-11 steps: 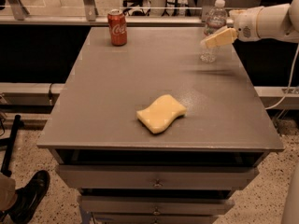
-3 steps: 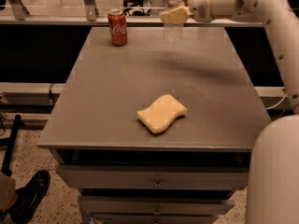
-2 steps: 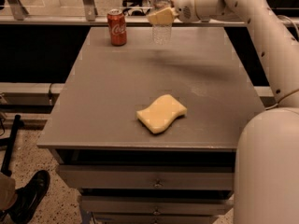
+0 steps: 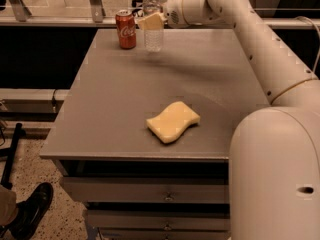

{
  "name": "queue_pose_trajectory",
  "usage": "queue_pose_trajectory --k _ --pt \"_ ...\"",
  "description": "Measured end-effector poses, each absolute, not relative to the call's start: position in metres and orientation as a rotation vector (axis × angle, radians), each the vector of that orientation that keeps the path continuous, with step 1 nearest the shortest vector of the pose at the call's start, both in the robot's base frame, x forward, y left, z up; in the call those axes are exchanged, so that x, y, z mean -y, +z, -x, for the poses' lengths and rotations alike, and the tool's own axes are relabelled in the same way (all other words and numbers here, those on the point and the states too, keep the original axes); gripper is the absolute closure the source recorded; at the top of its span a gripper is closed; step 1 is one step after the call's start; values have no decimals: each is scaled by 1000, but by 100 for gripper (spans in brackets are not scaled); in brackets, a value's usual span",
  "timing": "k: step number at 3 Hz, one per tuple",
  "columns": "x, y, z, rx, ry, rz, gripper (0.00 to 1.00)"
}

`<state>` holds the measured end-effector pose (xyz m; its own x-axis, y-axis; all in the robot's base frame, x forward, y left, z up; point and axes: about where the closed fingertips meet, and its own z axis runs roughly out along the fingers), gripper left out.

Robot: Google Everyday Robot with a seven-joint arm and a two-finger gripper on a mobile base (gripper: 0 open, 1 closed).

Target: Move water bottle near coke can

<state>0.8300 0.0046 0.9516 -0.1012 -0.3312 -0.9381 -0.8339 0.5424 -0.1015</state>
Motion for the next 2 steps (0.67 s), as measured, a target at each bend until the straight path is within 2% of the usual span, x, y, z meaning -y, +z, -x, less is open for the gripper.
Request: queue_pose_trajectory --k 1,2 --pt "-19 951 -840 -1645 585 982 100" --pt "-25 946 -849 -1607 589 986 82"
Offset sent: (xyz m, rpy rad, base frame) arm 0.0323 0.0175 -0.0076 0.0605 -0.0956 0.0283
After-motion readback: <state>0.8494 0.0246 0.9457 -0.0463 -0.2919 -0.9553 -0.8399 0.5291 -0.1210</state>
